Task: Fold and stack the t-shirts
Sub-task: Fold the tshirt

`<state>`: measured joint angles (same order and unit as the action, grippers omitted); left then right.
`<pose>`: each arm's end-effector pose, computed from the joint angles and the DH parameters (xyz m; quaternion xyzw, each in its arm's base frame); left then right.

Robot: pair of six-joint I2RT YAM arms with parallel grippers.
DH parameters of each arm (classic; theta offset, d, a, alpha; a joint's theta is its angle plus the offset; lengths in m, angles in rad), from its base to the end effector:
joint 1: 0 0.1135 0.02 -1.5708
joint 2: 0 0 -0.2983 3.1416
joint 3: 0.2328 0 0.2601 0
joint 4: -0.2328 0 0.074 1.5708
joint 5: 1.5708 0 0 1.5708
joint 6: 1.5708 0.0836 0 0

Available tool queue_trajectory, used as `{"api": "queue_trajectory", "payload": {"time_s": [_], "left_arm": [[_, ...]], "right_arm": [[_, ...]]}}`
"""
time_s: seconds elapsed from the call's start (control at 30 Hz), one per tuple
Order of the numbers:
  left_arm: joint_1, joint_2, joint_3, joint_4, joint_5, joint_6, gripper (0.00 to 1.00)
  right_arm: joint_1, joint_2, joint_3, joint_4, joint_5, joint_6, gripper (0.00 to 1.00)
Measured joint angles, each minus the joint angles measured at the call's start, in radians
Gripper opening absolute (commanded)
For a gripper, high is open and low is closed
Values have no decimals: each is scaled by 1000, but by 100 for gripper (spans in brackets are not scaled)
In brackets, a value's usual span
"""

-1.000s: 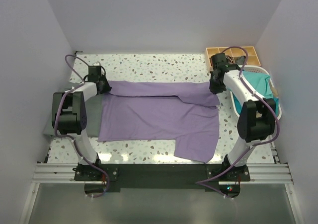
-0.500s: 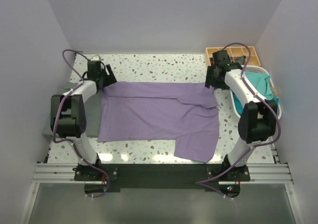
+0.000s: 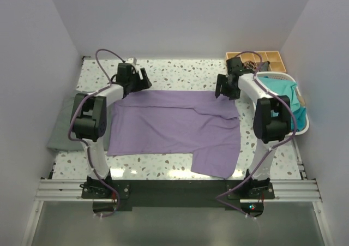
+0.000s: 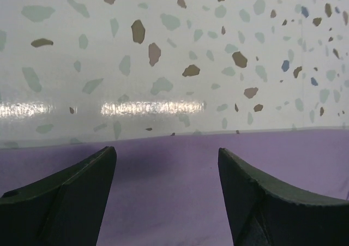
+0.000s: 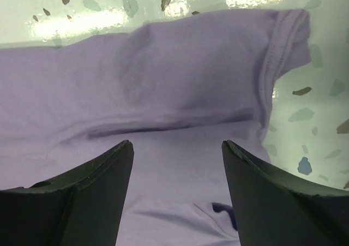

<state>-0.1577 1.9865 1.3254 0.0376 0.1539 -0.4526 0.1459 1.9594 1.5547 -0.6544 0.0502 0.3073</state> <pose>0.4959 -0.0918 0.1869 -0.0957 0.8828 -0.2019 0.4132 0.4621 0.0637 0.2077 0.0843 0.9635 0.0332 0.2520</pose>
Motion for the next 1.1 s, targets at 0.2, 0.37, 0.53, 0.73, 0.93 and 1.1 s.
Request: {"api": "queue_trajectory", "payload": {"time_s": [0.2, 0.37, 0.53, 0.73, 0.93, 1.1], "left_arm": [[0, 61, -22, -5, 11, -1, 79], [0, 66, -31, 12, 12, -1, 79], [-1, 106, 10, 34, 27, -3, 78], [-21, 150, 55, 70, 27, -8, 78], [-46, 177, 80, 95, 23, -8, 78], [-62, 177, 76, 111, 8, -7, 82]], "right_arm": [[0, 68, 3, 4, -16, 8, 70], [0, 138, 31, -19, 27, 18, 71], [6, 229, 161, -72, 114, 27, 71], [6, 302, 281, -115, 198, 35, 71], [5, 304, 283, -105, 227, 24, 72], [2, 288, 257, -61, 213, -27, 76]]}}
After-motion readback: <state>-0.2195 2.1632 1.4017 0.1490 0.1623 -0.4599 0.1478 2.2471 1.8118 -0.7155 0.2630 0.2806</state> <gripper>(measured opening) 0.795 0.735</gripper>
